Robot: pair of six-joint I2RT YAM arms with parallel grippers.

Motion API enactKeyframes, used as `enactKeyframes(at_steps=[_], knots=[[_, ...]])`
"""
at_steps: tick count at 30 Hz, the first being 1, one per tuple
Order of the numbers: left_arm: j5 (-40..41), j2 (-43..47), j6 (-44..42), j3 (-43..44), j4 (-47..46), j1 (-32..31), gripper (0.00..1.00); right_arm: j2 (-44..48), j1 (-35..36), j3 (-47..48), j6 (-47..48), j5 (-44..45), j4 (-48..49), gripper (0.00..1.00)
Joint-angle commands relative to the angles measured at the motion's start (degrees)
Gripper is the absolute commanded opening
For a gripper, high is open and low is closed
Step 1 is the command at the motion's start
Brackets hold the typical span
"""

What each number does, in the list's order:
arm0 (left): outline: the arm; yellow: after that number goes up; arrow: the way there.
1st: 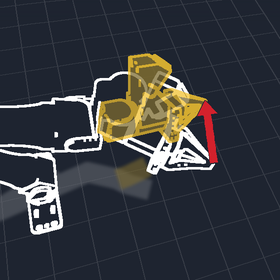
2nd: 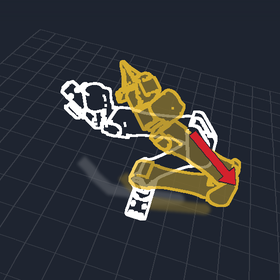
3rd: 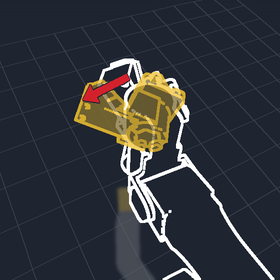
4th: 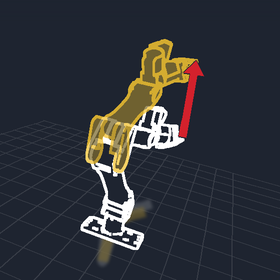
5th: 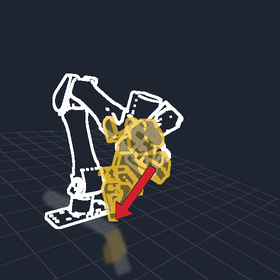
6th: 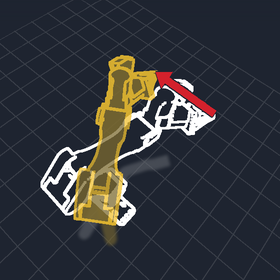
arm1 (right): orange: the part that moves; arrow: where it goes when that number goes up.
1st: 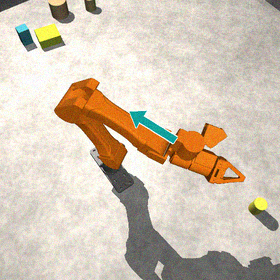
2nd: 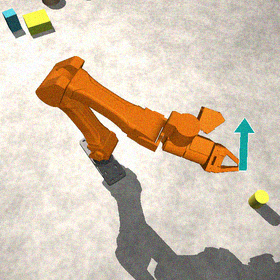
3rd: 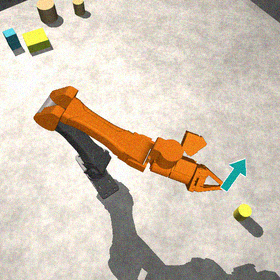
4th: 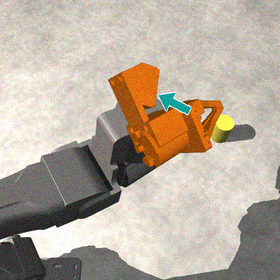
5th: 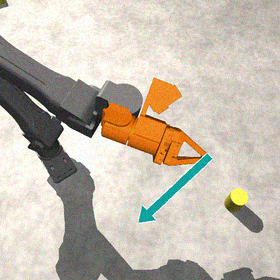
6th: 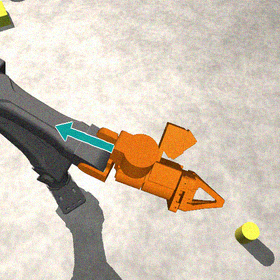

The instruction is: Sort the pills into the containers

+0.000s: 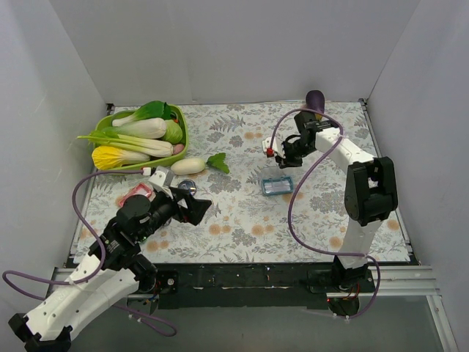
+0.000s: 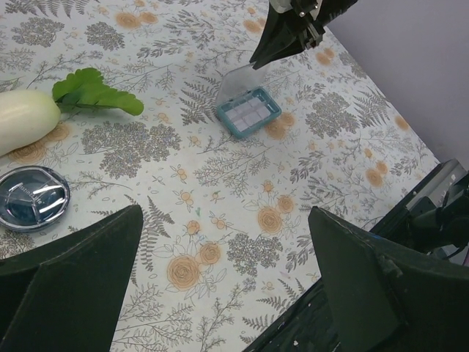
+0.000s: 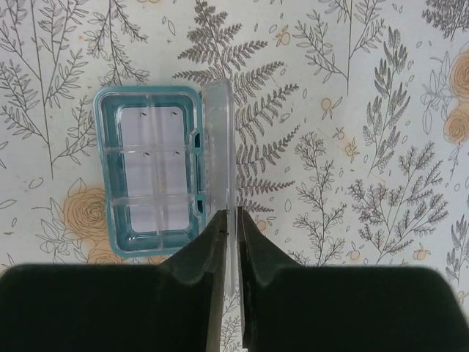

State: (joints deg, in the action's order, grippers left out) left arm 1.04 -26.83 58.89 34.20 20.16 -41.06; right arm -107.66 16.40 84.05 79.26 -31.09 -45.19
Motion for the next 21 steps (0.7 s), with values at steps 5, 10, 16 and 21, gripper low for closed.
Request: enactKeyframes(at_steps=[5,10,16,21], knots=[[0.10,-1.12,-0.71,-0.01,0.32,0.19,0.98,4.38,0.82,-0.38,-0.51,-1.34,-1.04,0.41],[-0.07,-3.22,1.04,0.69,1.36,0.19,0.98,7.28,0.56,-0.12,-5.68,-0.20,1.93,0.60],[1.25,-7.88,2.80,2.45,3.83,0.19,0.98,14.74,-0.32,-0.37,-19.98,-0.72,7.30,0.68],[1.07,-10.17,3.95,4.21,5.58,0.19,0.98,29.30,-0.58,-10.47,-38.53,0.58,21.78,0.80]])
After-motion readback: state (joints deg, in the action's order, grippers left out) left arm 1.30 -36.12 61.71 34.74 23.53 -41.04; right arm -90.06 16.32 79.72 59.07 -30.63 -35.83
